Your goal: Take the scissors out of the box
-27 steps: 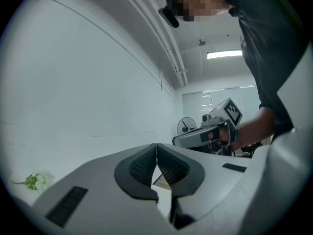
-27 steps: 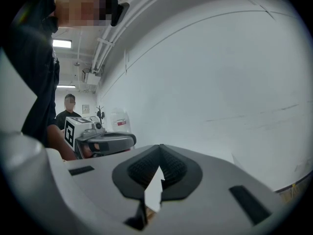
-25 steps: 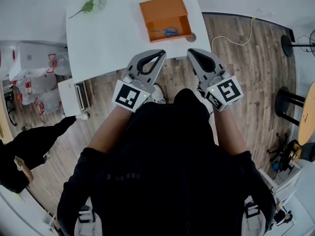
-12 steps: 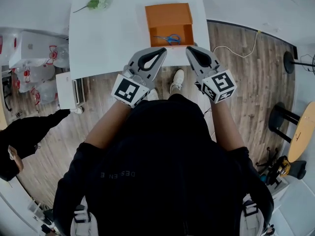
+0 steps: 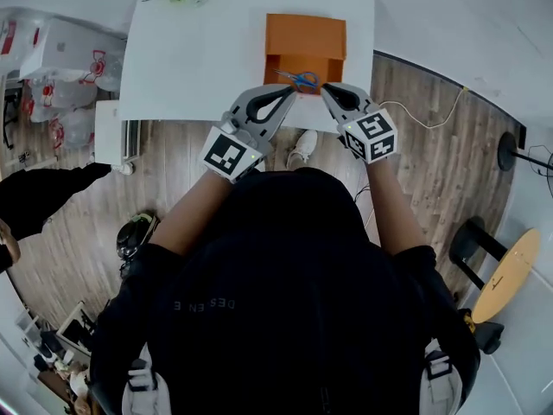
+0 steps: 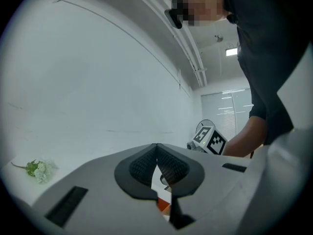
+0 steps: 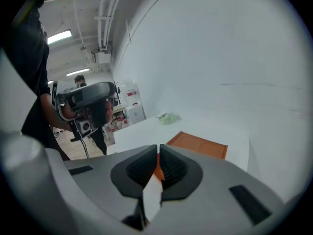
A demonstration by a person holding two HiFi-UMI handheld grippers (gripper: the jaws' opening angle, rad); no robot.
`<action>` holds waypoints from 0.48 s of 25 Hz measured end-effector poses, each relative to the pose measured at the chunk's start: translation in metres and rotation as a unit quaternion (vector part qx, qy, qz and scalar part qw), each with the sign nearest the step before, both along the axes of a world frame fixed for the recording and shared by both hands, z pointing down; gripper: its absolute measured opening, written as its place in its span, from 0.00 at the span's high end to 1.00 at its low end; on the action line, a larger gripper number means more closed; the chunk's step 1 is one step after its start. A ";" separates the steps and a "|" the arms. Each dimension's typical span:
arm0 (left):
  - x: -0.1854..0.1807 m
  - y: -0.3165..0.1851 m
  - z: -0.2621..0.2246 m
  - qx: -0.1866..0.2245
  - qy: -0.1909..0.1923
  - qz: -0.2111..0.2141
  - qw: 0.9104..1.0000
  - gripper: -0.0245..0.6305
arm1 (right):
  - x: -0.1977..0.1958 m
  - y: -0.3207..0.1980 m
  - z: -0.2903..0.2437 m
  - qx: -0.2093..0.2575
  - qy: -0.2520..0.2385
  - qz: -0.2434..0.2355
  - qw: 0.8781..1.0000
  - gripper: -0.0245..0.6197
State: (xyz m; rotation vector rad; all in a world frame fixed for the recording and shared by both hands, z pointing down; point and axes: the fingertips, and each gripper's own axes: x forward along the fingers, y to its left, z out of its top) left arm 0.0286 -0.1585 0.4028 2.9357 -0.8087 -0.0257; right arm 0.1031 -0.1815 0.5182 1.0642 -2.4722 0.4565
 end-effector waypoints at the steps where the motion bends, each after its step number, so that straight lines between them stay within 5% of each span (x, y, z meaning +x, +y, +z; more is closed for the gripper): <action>1: 0.001 -0.003 0.004 -0.003 -0.002 -0.007 1.000 0.93 | 0.000 -0.004 0.010 -0.009 0.011 -0.013 1.000 0.92; 12: 0.005 -0.036 0.034 -0.020 -0.006 -0.064 0.998 0.93 | -0.009 -0.032 0.110 -0.091 0.136 -0.138 0.977 0.86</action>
